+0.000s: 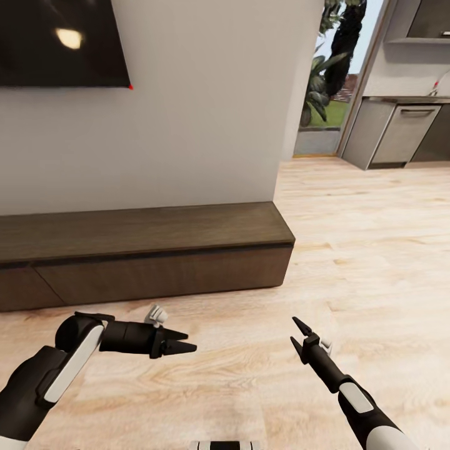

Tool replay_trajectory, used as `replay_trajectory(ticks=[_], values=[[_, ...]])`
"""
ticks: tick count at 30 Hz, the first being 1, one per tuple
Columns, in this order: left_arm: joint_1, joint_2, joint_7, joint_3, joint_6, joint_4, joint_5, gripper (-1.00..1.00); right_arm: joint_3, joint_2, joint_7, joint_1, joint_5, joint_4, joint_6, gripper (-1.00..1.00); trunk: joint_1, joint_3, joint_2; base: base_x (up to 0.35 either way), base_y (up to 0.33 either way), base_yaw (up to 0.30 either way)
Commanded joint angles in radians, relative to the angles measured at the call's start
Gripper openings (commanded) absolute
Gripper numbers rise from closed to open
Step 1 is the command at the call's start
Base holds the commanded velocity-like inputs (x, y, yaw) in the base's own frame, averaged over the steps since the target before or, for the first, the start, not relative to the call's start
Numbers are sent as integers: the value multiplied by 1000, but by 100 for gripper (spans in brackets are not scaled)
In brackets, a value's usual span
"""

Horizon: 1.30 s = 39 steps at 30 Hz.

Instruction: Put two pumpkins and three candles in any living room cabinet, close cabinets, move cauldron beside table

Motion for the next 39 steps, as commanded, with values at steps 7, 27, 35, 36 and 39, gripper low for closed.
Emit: replay_trajectory(ticks=[7,27,35,36,39], values=[[0,1,-11,0,4,-10,0,100,-4,1,2,-1,-6,3,11,100,3,-28,-2,0,0,0],[0,1,-36,0,4,-10,0,100,-3,-1,19,-1,-79,4,14,100,7,-67,-4,0,0,0],[0,1,-72,15,4,-10,-1,100,-7,-5,102,-1,-80,5,14,100,7,-67,-4,71,28,0],[0,1,-74,18,4,-10,-1,100,-7,-5,105,-1,-80,6,14,100,7,-67,-4,245,98,0],[0,1,-78,28,4,-10,-1,100,-8,-5,111,-1,-80,6,14,100,7,-67,-4,274,109,0]])
